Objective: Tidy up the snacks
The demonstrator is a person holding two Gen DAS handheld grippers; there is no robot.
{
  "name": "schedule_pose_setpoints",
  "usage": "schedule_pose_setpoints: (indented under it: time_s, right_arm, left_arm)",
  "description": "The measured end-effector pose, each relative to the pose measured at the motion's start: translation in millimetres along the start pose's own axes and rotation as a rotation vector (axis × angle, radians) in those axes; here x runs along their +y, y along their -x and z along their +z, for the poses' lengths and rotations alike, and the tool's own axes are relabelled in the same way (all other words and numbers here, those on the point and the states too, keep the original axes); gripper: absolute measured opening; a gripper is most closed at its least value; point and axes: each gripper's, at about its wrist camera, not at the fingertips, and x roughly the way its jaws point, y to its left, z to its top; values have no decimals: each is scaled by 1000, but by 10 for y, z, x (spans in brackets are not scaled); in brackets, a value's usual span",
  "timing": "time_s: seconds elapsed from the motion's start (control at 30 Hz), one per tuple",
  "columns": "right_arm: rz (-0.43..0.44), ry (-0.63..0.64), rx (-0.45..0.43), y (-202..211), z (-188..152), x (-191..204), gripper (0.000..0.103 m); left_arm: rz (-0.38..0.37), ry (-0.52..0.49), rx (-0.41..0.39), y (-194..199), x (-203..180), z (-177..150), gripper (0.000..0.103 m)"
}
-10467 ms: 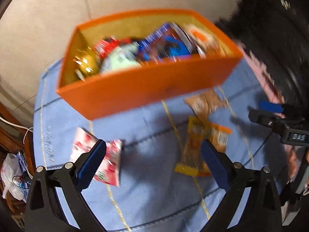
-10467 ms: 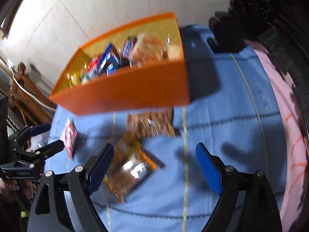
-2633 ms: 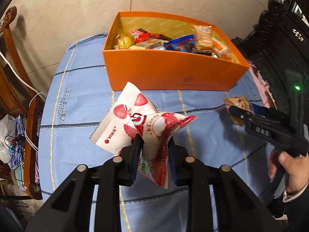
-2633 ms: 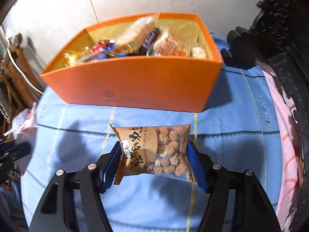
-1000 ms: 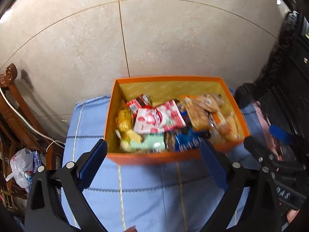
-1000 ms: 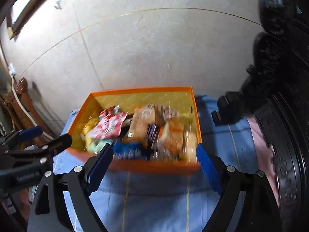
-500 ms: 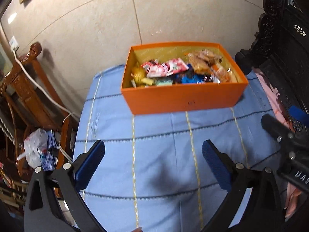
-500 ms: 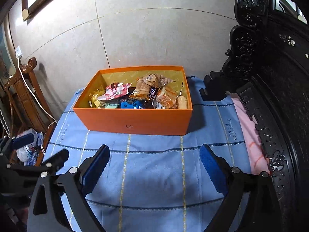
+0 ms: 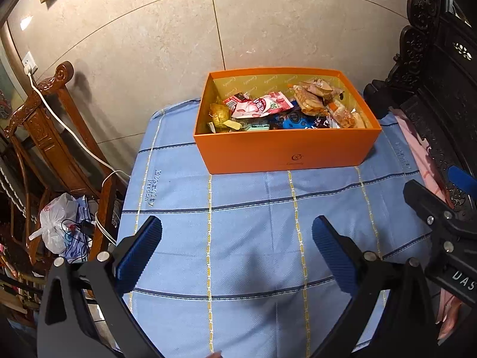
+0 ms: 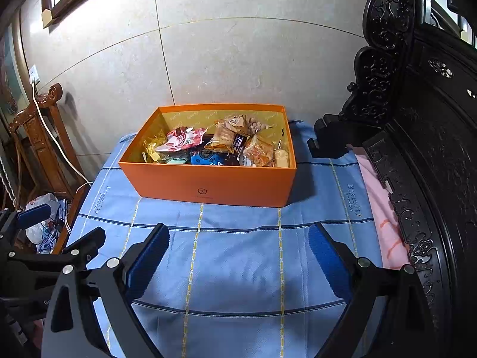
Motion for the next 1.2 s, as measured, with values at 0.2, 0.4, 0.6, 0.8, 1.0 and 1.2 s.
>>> schedule_pose_setpoints:
  time_s: [0.2, 0.4, 0.6, 0.8, 1.0, 1.2]
  right_arm:
    - [-7, -4, 1, 4, -10, -22, 95]
    - [-10, -5, 4, 3, -21, -28, 95]
    - [-11, -6, 1, 9, -25, -15, 95]
    - [-8, -8, 2, 5, -25, -17, 95]
    - [-9, -9, 2, 0, -23, -20, 95]
    - [-11, -7, 7, -5, -21, -13, 95]
  left_arm:
    - [-9, 14, 0, 5, 18, 4, 99]
    - [-52, 60, 16, -13, 92, 5, 99]
    - [-36, 59, 10, -5, 109, 12, 99]
    - [-32, 54, 11, -2, 93, 8, 99]
    - [-30, 52, 16, -12, 93, 13, 99]
    - [-32, 52, 17, -18, 94, 12, 99]
